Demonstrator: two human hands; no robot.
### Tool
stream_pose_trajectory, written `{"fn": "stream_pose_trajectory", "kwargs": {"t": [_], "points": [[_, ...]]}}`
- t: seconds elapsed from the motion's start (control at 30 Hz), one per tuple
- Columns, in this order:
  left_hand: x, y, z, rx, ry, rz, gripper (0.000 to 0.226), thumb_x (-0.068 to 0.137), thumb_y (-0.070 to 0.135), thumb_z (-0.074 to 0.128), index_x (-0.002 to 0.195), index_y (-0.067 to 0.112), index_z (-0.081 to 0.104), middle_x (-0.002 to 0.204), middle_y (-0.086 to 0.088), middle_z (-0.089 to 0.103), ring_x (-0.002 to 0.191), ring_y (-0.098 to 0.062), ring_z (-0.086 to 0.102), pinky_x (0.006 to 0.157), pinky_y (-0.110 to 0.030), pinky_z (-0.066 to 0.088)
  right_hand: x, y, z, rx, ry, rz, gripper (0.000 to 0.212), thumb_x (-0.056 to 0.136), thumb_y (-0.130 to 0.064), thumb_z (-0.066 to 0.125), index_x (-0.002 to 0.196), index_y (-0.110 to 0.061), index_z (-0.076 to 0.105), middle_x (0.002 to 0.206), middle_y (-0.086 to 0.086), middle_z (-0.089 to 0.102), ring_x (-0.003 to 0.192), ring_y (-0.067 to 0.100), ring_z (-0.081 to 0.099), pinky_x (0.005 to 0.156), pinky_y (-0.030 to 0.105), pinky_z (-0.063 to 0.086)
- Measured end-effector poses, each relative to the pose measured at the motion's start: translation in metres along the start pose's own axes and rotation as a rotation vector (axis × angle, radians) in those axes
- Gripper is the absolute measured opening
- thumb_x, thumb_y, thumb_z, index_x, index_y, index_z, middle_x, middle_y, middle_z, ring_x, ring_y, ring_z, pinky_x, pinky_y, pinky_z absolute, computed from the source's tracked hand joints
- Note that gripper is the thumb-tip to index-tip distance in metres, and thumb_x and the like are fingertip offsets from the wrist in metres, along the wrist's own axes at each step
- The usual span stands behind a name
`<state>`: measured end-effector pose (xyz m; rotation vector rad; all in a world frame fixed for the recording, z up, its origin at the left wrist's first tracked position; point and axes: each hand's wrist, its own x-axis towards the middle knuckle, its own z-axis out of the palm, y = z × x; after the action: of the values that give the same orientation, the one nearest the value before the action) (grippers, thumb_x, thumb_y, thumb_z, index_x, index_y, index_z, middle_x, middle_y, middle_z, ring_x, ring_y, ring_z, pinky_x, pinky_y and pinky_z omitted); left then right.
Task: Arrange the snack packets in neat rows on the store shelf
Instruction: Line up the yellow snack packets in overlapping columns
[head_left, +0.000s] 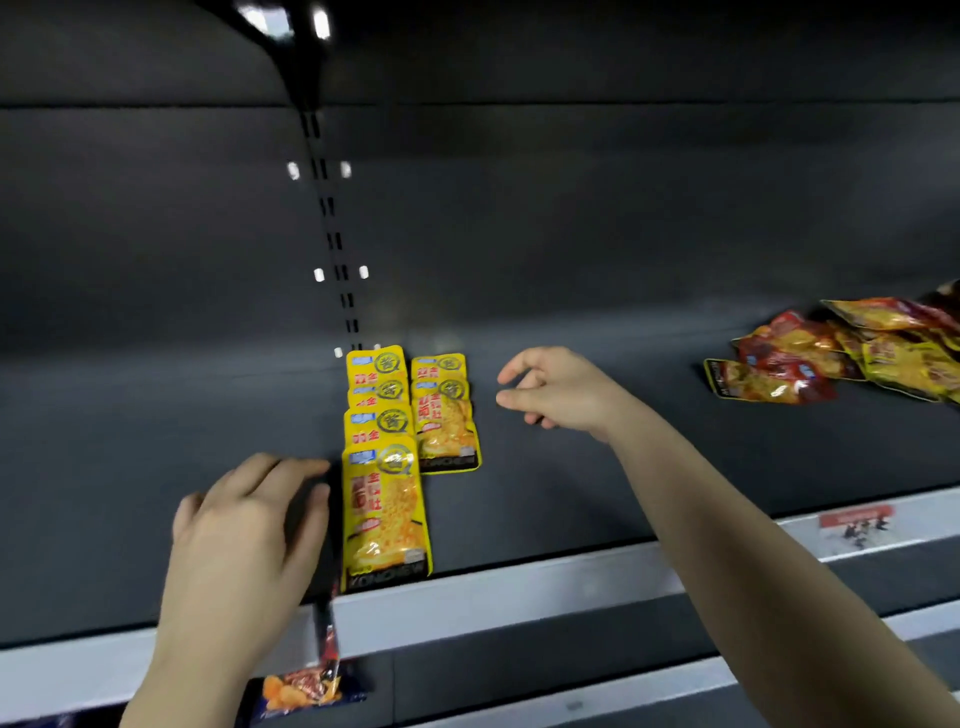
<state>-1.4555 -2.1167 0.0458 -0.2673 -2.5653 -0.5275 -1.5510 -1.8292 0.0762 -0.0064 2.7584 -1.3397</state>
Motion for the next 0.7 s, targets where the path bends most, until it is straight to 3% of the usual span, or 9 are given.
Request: {"fn": "stream_pose_trajectory", "kwargs": {"t": [0.1,0.27,0.43,0.7], "points": [[0.013,0.039,0.010,-0.040,0.010,0.112,0.036,0.086,0.039,0.038,0.096,0.023,0.069,0.090,0.005,0.064,0.079,-0.030,0.065,0.069,-0.039,0.043,-0.019,0.020,-0.032,-0.022,0.099,0.003,0.014,0.086,-0.029,0.067,0.099,-0.027,0.065,0.074,-0.002,0.068,0.076,0.016,0.068,0.070,0.030,0.053],[0.040,0.125,0.052,-0.041,-0.082,0.285,0.033,0.087,0.040,0.039,0.099,0.028,0.067,0.095,0.009,0.067,0.087,-0.024,0.065,0.078,-0.037,0.042,-0.049,0.065,-0.095,-0.128,0.295,0.009,0.010,0.087,-0.026,0.065,0.097,-0.025,0.067,0.071,-0.012,0.064,0.072,0.013,0.064,0.059,0.021,0.044],[0.046,0.218,0.098,-0.130,-0.199,0.416,0.032,0.089,0.042,0.038,0.106,0.032,0.064,0.103,0.014,0.066,0.092,-0.018,0.065,0.079,-0.037,0.045,-0.073,0.127,-0.160,-0.274,0.420,0.024,0.011,0.085,-0.020,0.066,0.095,-0.021,0.070,0.090,0.000,0.072,0.091,0.019,0.067,0.073,0.025,0.048],[0.058,0.362,0.151,-0.156,-0.223,0.494,0.039,0.087,0.045,0.034,0.107,0.033,0.066,0.103,0.015,0.065,0.093,-0.015,0.064,0.079,-0.036,0.042,-0.104,0.217,-0.265,-0.437,0.562,0.042,0.012,0.084,-0.017,0.063,0.088,-0.017,0.074,0.088,0.004,0.073,0.088,0.024,0.066,0.074,0.034,0.053]]}}
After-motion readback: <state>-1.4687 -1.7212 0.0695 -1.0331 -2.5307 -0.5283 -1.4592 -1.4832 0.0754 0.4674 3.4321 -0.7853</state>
